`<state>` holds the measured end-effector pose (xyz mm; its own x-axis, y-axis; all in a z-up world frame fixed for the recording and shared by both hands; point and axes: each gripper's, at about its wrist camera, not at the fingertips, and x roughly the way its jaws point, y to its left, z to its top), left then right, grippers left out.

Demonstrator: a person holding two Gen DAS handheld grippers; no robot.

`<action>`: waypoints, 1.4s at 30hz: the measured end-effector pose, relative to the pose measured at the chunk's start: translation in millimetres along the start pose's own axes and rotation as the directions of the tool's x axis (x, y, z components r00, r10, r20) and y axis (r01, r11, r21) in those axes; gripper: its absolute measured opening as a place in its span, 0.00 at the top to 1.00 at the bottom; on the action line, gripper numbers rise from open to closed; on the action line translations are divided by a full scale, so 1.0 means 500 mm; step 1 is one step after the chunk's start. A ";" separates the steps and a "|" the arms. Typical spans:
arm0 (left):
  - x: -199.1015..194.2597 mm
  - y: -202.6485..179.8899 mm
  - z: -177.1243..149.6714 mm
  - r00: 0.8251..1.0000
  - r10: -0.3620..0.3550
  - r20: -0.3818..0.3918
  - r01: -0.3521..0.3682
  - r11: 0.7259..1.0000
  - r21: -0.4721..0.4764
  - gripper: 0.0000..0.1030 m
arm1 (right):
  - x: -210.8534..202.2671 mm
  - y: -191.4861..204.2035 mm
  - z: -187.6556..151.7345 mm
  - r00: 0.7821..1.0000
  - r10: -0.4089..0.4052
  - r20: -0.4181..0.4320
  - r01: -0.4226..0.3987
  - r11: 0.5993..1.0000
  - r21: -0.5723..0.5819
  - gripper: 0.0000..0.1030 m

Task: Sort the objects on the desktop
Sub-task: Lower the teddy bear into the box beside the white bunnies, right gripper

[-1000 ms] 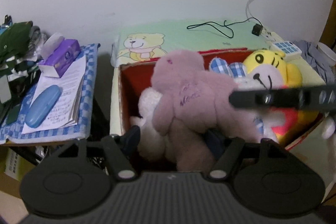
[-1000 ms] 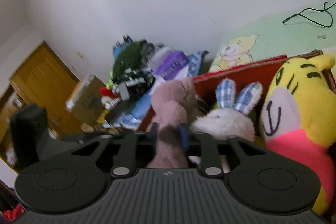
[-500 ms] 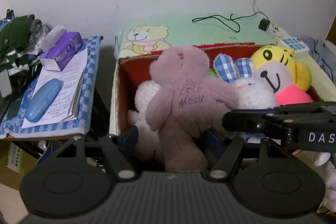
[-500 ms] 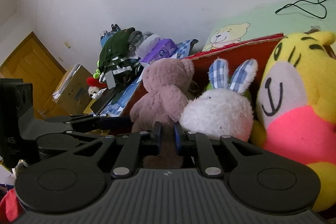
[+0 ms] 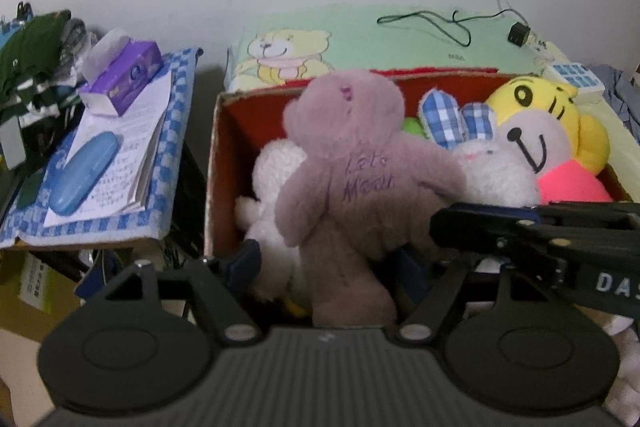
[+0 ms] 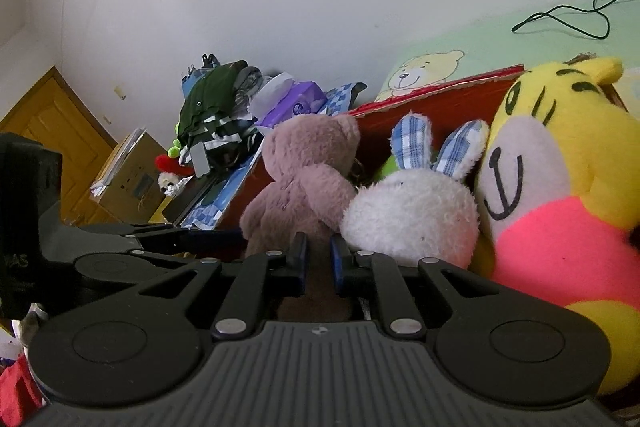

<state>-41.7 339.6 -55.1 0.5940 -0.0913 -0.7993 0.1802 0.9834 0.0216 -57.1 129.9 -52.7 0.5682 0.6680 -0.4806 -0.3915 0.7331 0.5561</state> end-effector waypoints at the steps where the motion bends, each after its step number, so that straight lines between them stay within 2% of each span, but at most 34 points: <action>1: 0.002 -0.004 0.000 1.000 0.009 -0.002 -0.009 1.000 0.004 0.26 | -0.002 -0.001 -0.001 1.000 -0.001 0.000 0.001 1.000 -0.001 0.89; 14: 0.012 -0.038 -0.002 0.998 0.060 -0.020 -0.059 0.998 0.023 0.23 | -0.028 -0.013 -0.008 1.000 -0.023 0.009 0.022 0.999 0.039 0.89; 23: 0.019 -0.036 -0.007 0.997 0.068 -0.039 -0.069 0.998 -0.008 0.18 | -0.024 -0.012 -0.008 1.000 -0.031 0.004 0.030 0.998 0.047 0.89; 42: 0.038 -0.065 -0.012 0.984 0.170 -0.061 -0.169 0.985 0.015 0.09 | -0.030 -0.021 -0.018 1.000 -0.020 -0.007 0.021 0.997 0.073 0.89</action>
<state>-40.9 307.0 -74.6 0.5670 0.0866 -0.8192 0.0891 0.9822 0.1654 -68.3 113.2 -57.4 0.5709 0.6539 -0.4965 -0.3260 0.7355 0.5939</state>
